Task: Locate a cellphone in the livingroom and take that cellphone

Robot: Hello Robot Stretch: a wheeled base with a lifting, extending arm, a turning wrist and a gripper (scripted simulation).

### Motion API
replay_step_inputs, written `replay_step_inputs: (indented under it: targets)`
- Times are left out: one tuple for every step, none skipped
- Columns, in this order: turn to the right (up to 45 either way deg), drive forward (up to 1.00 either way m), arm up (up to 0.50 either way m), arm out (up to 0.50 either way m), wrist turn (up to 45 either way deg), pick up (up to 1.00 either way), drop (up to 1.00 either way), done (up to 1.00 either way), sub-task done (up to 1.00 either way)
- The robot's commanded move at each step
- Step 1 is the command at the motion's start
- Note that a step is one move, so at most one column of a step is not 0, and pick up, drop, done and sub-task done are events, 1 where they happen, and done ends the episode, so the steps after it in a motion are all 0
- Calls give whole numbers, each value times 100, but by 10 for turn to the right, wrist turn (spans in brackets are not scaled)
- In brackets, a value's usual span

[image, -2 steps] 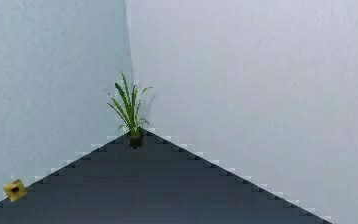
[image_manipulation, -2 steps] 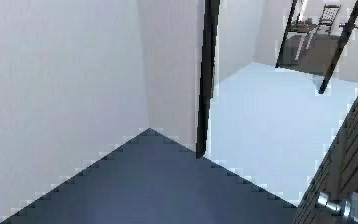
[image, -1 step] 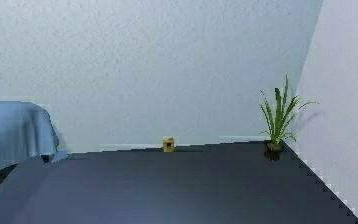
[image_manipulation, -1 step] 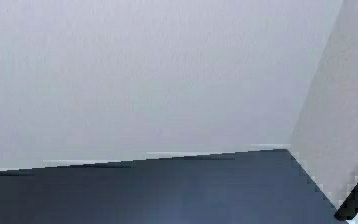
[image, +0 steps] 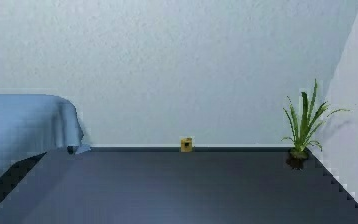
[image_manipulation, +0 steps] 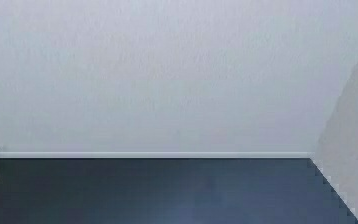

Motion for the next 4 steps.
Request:
replay_step_inputs:
  targets:
    - [0, 5, 0, 0, 0, 0, 0, 0, 0]
    - [450, 0, 0, 0, 0, 0, 0, 0, 0]
    - [360, 0, 0, 0, 0, 0, 0, 0, 0]
    - [0, 10, 0, 0, 0, 0, 0, 0, 0]
